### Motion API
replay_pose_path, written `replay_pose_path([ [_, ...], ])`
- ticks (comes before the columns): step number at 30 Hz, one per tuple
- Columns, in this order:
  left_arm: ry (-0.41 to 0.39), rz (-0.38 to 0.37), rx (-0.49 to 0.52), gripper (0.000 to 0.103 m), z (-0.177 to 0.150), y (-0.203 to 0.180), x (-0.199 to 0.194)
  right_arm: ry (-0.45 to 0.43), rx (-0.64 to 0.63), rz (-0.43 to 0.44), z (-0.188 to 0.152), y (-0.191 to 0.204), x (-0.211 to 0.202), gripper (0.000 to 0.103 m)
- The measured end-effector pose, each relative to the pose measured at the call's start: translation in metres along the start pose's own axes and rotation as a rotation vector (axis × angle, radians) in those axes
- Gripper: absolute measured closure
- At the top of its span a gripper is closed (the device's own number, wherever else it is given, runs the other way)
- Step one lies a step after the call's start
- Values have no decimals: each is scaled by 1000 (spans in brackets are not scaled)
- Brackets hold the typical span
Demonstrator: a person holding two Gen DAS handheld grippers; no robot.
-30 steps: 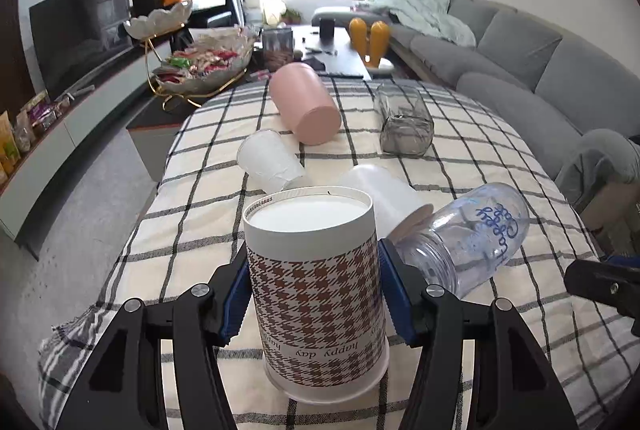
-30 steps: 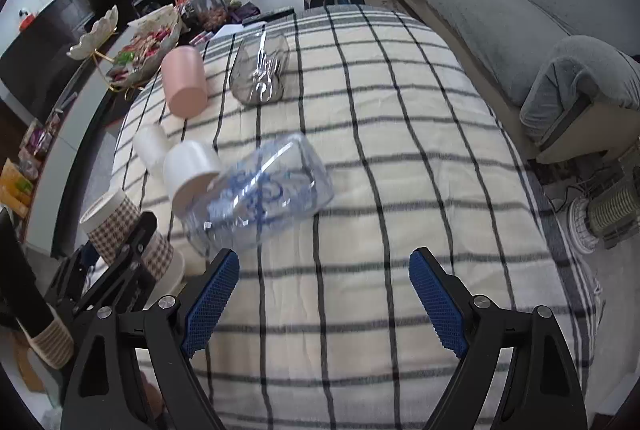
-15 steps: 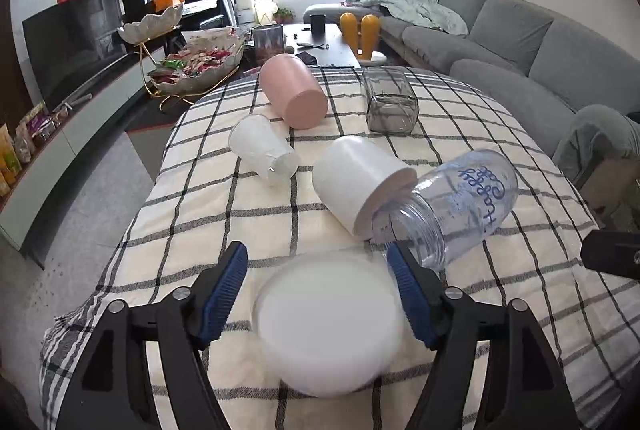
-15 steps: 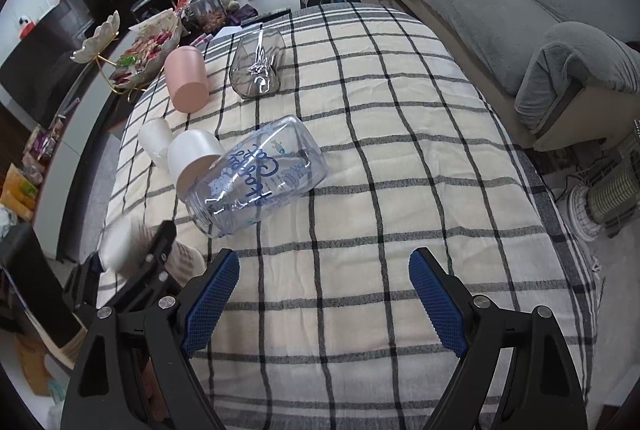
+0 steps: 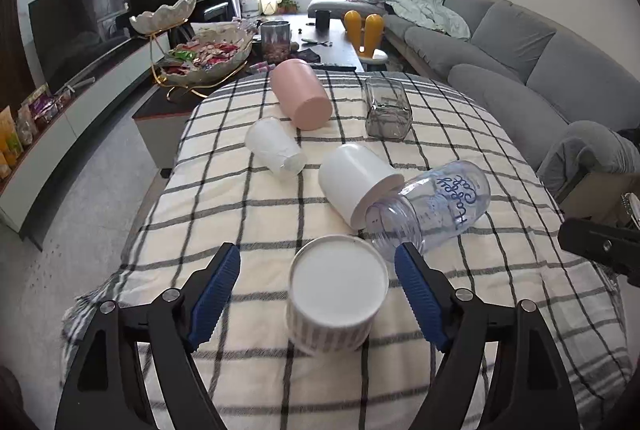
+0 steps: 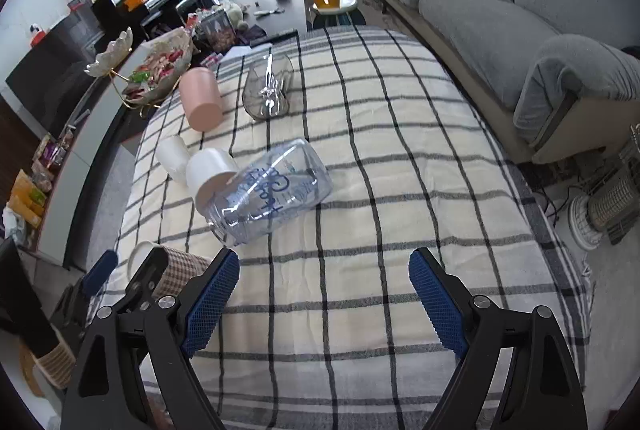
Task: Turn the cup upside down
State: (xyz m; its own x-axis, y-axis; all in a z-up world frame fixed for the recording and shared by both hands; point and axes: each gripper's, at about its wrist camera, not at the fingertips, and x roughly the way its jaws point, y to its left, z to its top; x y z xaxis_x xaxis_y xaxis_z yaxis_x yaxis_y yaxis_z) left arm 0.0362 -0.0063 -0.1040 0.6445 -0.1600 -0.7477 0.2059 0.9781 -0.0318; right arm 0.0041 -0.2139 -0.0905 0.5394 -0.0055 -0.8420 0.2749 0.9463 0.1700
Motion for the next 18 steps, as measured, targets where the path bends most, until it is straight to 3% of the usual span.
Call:
replay_pose_path([
  [7, 47, 36, -49, 19, 8, 12, -27, -122, -60, -21, 2, 14, -30, 16],
  [11, 26, 109, -79, 15, 11, 20, -46, -180, -70, -32, 1, 19, -44, 12],
  [18, 32, 97, -99, 6, 14, 23, -65, -252, -111, -85, -5, 30, -59, 11],
])
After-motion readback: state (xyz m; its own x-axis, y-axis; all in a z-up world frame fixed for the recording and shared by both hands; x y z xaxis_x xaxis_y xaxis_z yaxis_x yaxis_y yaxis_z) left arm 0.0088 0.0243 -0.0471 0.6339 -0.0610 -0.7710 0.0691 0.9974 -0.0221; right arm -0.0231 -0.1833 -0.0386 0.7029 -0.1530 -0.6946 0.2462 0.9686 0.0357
